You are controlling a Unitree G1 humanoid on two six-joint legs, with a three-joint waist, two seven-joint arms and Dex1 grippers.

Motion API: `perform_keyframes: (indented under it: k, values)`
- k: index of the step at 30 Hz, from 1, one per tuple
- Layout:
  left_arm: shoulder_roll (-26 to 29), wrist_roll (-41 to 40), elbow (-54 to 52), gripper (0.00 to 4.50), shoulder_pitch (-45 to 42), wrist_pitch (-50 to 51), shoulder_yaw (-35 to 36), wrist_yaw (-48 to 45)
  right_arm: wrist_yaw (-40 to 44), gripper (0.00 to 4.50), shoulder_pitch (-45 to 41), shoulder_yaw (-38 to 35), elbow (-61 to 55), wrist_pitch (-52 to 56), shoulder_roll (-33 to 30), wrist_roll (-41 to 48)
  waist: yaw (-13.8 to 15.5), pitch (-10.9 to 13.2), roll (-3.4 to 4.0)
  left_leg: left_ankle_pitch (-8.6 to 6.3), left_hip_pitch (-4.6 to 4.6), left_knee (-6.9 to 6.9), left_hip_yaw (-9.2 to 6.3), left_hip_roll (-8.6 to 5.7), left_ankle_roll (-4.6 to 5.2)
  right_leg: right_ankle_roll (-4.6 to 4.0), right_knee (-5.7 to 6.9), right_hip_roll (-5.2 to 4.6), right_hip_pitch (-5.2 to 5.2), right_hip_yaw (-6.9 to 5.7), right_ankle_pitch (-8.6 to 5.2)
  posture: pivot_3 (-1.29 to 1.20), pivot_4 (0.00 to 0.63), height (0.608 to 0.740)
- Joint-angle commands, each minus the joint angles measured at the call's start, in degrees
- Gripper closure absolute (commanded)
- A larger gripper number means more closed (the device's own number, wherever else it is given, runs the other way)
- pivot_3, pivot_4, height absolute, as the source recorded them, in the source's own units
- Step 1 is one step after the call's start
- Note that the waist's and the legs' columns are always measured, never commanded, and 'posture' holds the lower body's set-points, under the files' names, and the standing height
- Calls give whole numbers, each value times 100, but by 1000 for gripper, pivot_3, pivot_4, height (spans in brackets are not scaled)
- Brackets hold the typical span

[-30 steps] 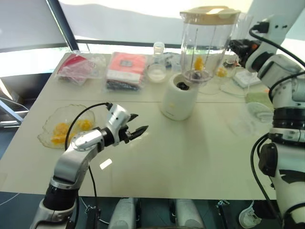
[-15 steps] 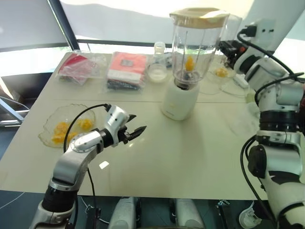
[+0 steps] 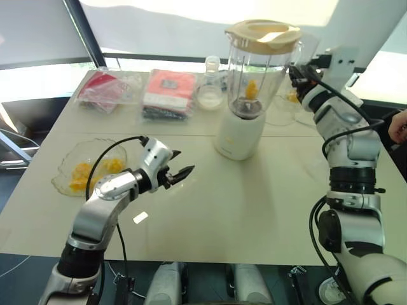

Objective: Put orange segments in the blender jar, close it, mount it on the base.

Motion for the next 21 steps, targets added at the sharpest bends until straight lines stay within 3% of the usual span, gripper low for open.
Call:
perform_keyframes:
  k: [1, 21]
  values:
    - [28, 52, -59, 1399, -81, -205, -85, -27, -101, 3516, -14, -259, -330, -146, -13, 18, 0, 0, 0, 0, 0, 0, 0, 0, 0, 0, 0, 0, 0, 0, 0, 0, 150, 740]
    - [45, 153, 95, 1399, -126, -354, -203, -59, -99, 3516, 515, 47, -1025, 179, 80, -138, -4, 0, 0, 0, 2, 2, -3, -1, 0, 1, 3, 0, 2, 0, 1, 0, 150, 740]
